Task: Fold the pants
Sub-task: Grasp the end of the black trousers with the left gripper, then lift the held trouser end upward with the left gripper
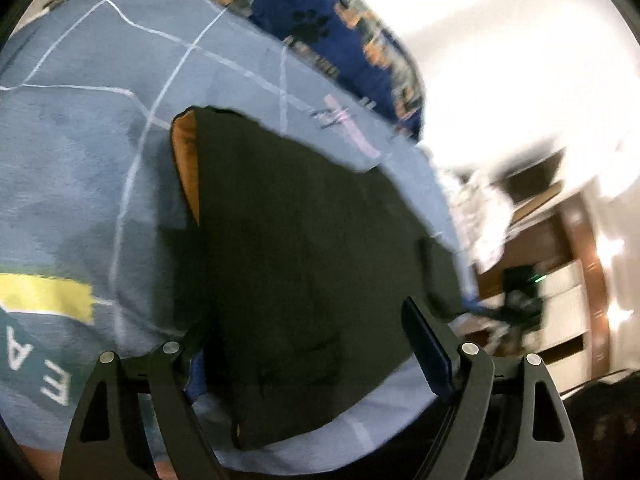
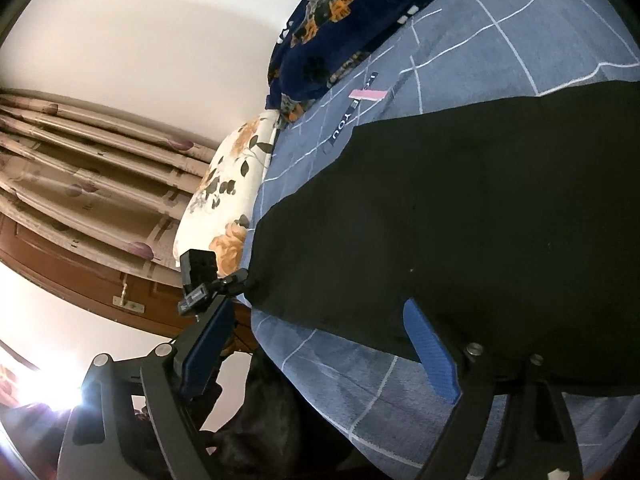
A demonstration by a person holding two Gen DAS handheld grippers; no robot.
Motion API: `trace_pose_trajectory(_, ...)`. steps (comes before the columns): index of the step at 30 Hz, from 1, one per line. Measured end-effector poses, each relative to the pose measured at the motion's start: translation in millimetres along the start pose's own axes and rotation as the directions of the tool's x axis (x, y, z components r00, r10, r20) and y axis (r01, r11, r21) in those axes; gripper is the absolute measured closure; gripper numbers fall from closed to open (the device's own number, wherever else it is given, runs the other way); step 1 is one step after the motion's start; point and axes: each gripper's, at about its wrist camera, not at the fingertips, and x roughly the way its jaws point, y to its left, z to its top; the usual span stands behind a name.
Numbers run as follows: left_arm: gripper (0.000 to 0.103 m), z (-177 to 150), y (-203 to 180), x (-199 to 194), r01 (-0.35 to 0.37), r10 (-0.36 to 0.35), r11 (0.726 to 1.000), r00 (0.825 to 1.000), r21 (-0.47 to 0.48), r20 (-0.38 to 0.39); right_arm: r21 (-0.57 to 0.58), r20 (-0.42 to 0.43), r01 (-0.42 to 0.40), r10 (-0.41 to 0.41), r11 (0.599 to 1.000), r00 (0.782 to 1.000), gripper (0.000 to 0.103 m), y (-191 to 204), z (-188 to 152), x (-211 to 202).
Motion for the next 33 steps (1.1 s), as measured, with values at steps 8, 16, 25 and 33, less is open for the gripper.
trace_pose_trajectory(8,0.022,-3.0,7.1,6.9,-0.047,0.047,0.999,0.998,-0.018,-0.045,0.003,-0.012,0.001,-0.001,1.0,1.0,0.016,-0.3,0.1,4.2)
trace_pose_trajectory(16,0.033,-3.7,13.8,3.5,-0.098,0.1,0.993,0.994,-0.072,0.034,0.004,-0.02,0.01,-0.01,1.0,1.0,0.015,0.1,0.5,7.1)
trace_pose_trajectory(25,0.075,-6.4,-19.4,6.0,-0.301,0.304,0.953,0.948,-0.042,0.092,-0.018,-0.015,0.014,-0.014,1.0,1.0,0.015,4.2,0.7,7.6)
trace_pose_trajectory(33,0.077,-5.6,-73.0,-15.9,-0.295,0.294,0.955,0.936,-0.025,0.194,-0.006,0.012,0.007,-0.007,1.0,1.0,0.015,1.7,2.2,0.9)
